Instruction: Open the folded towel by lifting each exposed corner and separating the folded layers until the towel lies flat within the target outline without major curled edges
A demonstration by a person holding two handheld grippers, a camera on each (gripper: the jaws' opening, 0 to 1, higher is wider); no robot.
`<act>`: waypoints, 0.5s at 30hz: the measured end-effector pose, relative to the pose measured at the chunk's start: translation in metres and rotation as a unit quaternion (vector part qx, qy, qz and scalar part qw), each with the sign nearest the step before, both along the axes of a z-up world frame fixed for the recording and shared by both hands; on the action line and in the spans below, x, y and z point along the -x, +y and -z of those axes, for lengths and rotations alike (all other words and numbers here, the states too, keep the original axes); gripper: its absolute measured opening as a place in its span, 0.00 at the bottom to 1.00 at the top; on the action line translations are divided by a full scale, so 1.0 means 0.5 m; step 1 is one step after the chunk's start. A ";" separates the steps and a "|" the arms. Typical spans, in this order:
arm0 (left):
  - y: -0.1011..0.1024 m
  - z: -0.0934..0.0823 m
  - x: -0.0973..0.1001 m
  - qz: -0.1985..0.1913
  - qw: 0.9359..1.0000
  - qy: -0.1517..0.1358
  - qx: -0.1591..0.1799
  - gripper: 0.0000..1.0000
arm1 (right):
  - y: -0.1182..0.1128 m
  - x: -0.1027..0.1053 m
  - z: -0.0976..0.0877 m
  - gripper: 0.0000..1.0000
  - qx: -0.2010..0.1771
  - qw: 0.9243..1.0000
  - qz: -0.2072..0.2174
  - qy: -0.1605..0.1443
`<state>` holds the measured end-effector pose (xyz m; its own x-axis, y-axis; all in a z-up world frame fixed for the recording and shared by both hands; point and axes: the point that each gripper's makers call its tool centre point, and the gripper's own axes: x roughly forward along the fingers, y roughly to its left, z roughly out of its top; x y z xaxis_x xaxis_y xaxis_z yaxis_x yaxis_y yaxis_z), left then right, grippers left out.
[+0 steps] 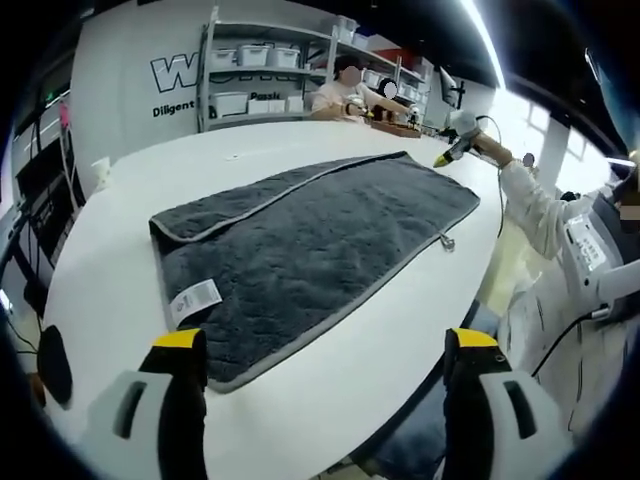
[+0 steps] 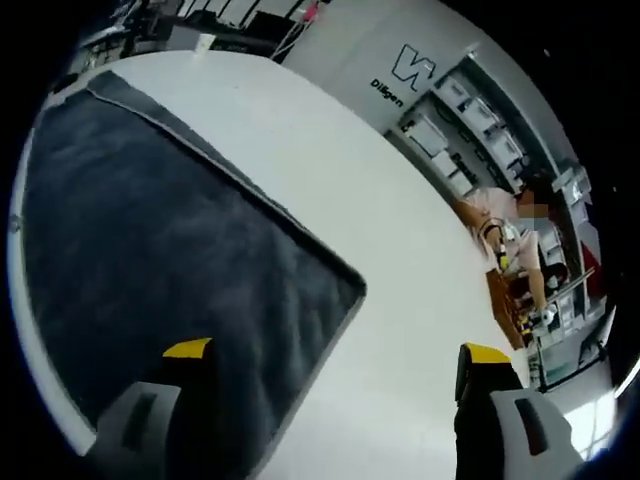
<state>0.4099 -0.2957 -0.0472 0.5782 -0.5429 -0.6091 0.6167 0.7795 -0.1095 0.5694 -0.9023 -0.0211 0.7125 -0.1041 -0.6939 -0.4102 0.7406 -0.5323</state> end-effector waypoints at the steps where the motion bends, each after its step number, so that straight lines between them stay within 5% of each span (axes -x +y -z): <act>1: 0.000 0.000 0.000 0.000 1.000 0.000 0.000 0.97 | 0.010 0.012 -0.001 0.99 -0.008 1.000 -0.005 -0.002; 15: -0.008 0.005 0.009 0.006 1.000 0.003 0.000 0.97 | 0.063 0.185 0.031 0.99 -0.064 0.997 -0.017 0.037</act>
